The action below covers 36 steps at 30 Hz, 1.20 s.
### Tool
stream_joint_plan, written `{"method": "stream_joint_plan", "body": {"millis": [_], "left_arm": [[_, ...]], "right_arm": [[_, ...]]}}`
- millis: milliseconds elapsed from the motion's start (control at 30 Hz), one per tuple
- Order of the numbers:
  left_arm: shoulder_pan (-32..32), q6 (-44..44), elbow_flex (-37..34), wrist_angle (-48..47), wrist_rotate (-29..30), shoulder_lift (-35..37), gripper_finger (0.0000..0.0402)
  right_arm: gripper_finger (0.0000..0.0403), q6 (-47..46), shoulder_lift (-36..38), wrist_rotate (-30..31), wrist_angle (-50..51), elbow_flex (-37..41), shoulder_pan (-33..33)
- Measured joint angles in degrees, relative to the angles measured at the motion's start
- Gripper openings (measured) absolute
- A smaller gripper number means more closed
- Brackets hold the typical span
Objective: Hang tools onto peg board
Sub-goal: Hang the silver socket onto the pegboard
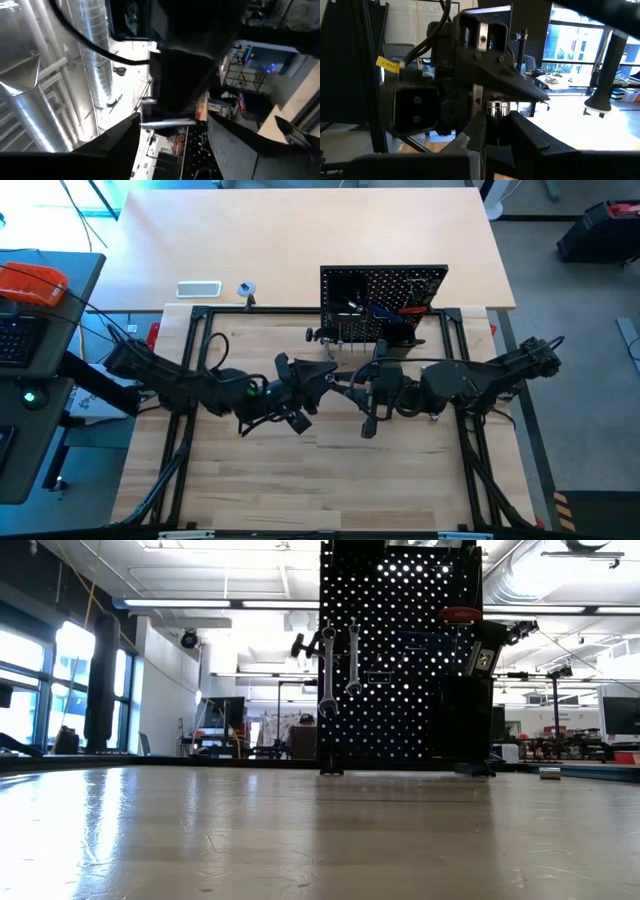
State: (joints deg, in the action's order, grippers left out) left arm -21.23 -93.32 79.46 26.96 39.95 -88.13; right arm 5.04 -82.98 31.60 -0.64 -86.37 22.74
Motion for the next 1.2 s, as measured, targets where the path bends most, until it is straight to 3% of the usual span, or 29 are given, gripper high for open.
{"method": "stream_joint_plan", "body": {"millis": [467,900,1200], "left_arm": [[-0.90,-2.45,0.00,-0.06,2.15,-0.14,0.0140],[-0.90,-2.89,0.00,-0.38,2.17,-0.11,0.0191],[-1.46,-4.44,0.00,0.61,2.22,-0.11,0.0196]], "right_arm": [[0.0049,0.16,0.00,1.28,0.25,0.00,0.20],[0.0049,-1.05,0.00,2.41,0.42,0.00,0.22],[0.0049,-2.07,0.00,3.27,1.29,0.00,0.11]]}}
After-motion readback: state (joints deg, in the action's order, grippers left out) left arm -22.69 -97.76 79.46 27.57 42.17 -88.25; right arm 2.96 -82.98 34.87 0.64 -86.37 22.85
